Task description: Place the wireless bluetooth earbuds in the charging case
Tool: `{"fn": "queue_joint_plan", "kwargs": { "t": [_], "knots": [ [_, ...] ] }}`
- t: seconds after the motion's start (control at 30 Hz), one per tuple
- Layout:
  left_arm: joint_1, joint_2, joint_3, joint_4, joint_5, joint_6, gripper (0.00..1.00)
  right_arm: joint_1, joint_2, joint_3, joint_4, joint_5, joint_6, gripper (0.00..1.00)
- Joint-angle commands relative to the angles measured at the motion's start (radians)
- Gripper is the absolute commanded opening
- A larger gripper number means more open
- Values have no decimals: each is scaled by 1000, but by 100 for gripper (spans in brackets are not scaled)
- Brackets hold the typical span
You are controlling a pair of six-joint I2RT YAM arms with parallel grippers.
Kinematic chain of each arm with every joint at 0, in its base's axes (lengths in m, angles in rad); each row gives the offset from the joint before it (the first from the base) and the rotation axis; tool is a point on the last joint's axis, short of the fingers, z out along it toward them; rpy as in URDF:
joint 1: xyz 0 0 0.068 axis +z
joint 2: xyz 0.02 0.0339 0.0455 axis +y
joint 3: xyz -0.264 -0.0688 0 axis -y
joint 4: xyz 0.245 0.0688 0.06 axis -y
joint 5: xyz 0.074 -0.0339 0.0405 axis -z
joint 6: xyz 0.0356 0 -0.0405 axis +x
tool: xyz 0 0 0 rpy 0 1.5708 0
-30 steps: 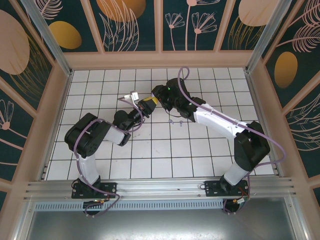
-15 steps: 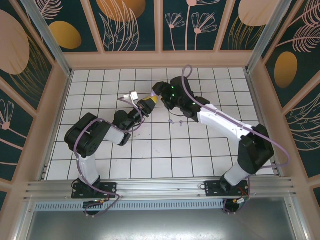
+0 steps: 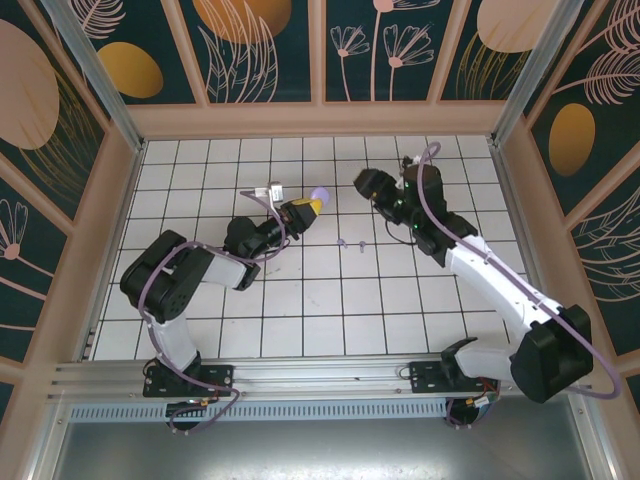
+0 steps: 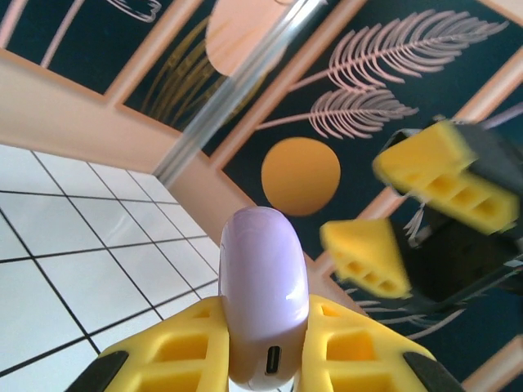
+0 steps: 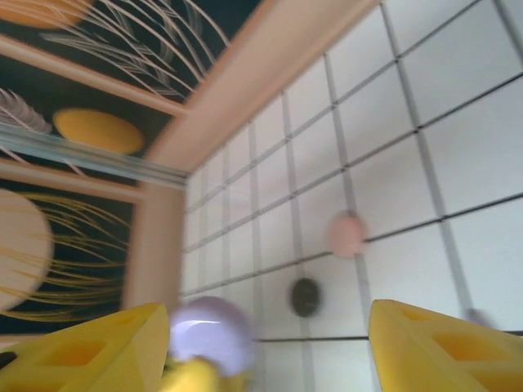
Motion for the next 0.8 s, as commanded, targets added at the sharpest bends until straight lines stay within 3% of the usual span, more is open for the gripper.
{"fn": "queue_joint_plan", "kwargs": {
  "t": [0.0,0.27,0.77],
  "knots": [
    [3,-58,42,-131,133,102,0,-15,-74,-86,80,-83,-264,66],
    [3,-95,94,-353,315,205,0,-15,-179,-233,200,-291,-552,66],
    [3,-95,118,-369,387,182,0,18,-44,-184,256,-334,-585,62]
  ]
}}
